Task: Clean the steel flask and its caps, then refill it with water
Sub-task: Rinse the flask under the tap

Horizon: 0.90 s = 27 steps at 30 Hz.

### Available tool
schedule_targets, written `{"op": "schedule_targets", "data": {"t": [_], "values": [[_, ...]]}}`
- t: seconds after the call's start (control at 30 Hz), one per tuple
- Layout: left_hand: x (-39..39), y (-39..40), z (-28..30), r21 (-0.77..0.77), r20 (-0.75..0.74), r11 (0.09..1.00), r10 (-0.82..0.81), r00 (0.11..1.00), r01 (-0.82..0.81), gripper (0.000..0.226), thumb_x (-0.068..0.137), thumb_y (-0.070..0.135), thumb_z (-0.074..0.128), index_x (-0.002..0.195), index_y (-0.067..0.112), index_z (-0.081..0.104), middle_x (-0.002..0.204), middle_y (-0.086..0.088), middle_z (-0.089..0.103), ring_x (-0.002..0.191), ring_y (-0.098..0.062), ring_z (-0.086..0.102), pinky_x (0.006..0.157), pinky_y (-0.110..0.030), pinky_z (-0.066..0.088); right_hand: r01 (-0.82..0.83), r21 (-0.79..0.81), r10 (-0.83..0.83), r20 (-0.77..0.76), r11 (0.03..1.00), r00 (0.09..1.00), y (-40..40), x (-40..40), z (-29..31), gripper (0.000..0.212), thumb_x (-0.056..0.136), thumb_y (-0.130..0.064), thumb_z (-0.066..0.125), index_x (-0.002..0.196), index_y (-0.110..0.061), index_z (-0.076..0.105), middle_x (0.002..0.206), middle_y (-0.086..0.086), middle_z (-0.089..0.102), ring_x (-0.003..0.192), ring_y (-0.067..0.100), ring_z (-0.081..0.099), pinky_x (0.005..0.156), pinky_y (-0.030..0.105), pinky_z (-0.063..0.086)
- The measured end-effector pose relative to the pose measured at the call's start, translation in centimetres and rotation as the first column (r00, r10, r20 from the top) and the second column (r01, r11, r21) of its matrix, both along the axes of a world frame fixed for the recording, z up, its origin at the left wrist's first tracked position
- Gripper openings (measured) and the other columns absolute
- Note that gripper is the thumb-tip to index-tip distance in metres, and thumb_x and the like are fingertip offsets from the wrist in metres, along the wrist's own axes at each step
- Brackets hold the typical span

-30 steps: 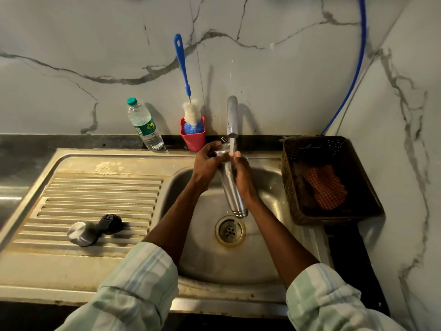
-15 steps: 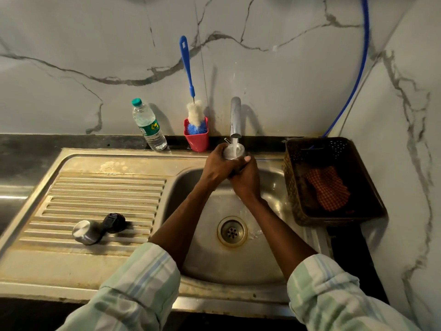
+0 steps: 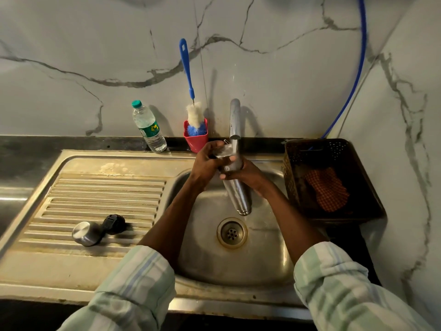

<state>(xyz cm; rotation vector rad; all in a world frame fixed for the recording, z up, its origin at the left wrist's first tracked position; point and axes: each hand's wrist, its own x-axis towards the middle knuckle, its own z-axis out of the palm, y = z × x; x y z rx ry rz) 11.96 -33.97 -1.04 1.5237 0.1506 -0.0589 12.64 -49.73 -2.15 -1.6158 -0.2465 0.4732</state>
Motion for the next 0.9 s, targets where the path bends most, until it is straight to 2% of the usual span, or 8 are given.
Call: {"op": "schedule_targets", "data": {"t": [0.13, 0.2, 0.3, 0.4, 0.5, 0.7, 0.8, 0.9], "values": [[-0.1, 0.3, -0.8, -0.164, -0.007, 0.982, 0.093, 0.996, -0.093, 0.046, 0.075, 0.015, 0.08, 0.118, 0.012, 0.063, 0.108, -0.01, 0.068, 0.097, -0.026, 0.067, 0.078, -0.04, 0.055, -0.032, -0.193, 0.008, -0.124, 0.981, 0.992, -0.9, -0.2, -1.4, 0.056, 0.081, -0.055, 0.069, 0.13, -0.03, 0.055, 0.118, -0.002, 0.067, 0.101, 0.014, 0.065, 0.093, 0.034, 0.051], [-0.1, 0.6, -1.0, -0.244, -0.023, 0.953, 0.182, 0.983, -0.182, 0.034, 0.079, 0.013, 0.078, 0.111, 0.015, 0.068, 0.109, -0.008, 0.066, 0.101, -0.025, 0.064, 0.077, -0.037, 0.055, 0.028, -0.253, -0.081, -0.201, 0.967, 0.976, -1.4, -0.4, -1.9, 0.051, 0.079, -0.075, 0.055, 0.11, -0.034, 0.064, 0.109, 0.003, 0.069, 0.096, 0.02, 0.067, 0.092, 0.04, 0.053], [0.1, 1.7, -0.9, -0.334, -0.061, 0.88, 0.337, 0.94, -0.337, 0.025, 0.082, 0.013, 0.076, 0.106, 0.015, 0.068, 0.11, -0.011, 0.064, 0.1, -0.025, 0.062, 0.07, -0.035, 0.055, 0.24, -0.244, -0.311, -0.317, 0.94, 0.896, -2.4, -1.2, -3.1, 0.045, 0.087, -0.068, 0.05, 0.091, -0.026, 0.064, 0.094, 0.007, 0.07, 0.085, 0.022, 0.069, 0.083, 0.036, 0.056], [0.3, 2.7, -0.8, -0.404, -0.132, 0.784, 0.46, 0.878, -0.471, 0.028, 0.084, 0.017, 0.076, 0.109, 0.011, 0.067, 0.108, -0.013, 0.064, 0.099, -0.027, 0.062, 0.068, -0.037, 0.057, 0.43, -0.027, -0.396, -0.447, 0.902, 0.802, -2.5, -1.8, -4.2, 0.048, 0.085, -0.059, 0.061, 0.108, -0.017, 0.062, 0.098, 0.014, 0.071, 0.076, 0.029, 0.071, 0.076, 0.042, 0.06], [-0.3, 2.7, -1.7, -0.481, -0.264, 0.672, 0.502, 0.824, -0.563, 0.028, 0.087, 0.019, 0.072, 0.111, 0.007, 0.062, 0.106, -0.014, 0.066, 0.098, -0.029, 0.065, 0.068, -0.039, 0.059, 0.641, 0.115, -0.513, -0.501, 0.759, 0.697, -1.1, -1.3, -3.4, 0.029, 0.086, -0.042, 0.07, 0.102, -0.019, 0.063, 0.107, 0.014, 0.067, 0.093, 0.03, 0.068, 0.082, 0.046, 0.058], [-2.3, 2.2, -5.8, -0.475, -0.536, 0.546, 0.443, 0.719, -0.69, 0.041, 0.096, 0.026, 0.062, 0.13, 0.006, 0.054, 0.125, -0.018, 0.06, 0.113, -0.034, 0.059, 0.088, -0.052, 0.053, 0.73, 0.042, -0.724, -0.098, 0.682, 0.682, 1.9, -1.0, 0.0, 0.047, 0.08, -0.028, 0.079, 0.119, -0.011, 0.059, 0.108, -0.002, 0.056, 0.101, 0.016, 0.055, 0.076, 0.023, 0.045], [-3.7, 1.1, -7.7, -0.417, -0.587, 0.609, 0.387, 0.711, -0.675, 0.039, 0.101, 0.03, 0.053, 0.132, 0.007, 0.05, 0.125, -0.021, 0.056, 0.113, -0.037, 0.058, 0.09, -0.052, 0.055, 0.663, 0.012, -0.663, 0.044, 0.749, 0.748, 3.2, -1.4, 1.0, 0.062, 0.076, -0.028, 0.082, 0.127, -0.015, 0.05, 0.112, -0.006, 0.053, 0.096, 0.007, 0.056, 0.072, 0.009, 0.045], [-4.7, -0.1, -8.5, -0.332, -0.608, 0.721, 0.33, 0.722, -0.608, 0.031, 0.104, 0.026, 0.044, 0.128, 0.007, 0.049, 0.113, -0.018, 0.058, 0.099, -0.032, 0.062, 0.085, -0.046, 0.057, 0.641, 0.009, -0.638, 0.113, 0.768, 0.762, 4.1, -1.7, 0.8, 0.062, 0.071, -0.03, 0.085, 0.122, -0.019, 0.053, 0.111, -0.006, 0.061, 0.095, 0.008, 0.061, 0.077, 0.02, 0.054]]}}
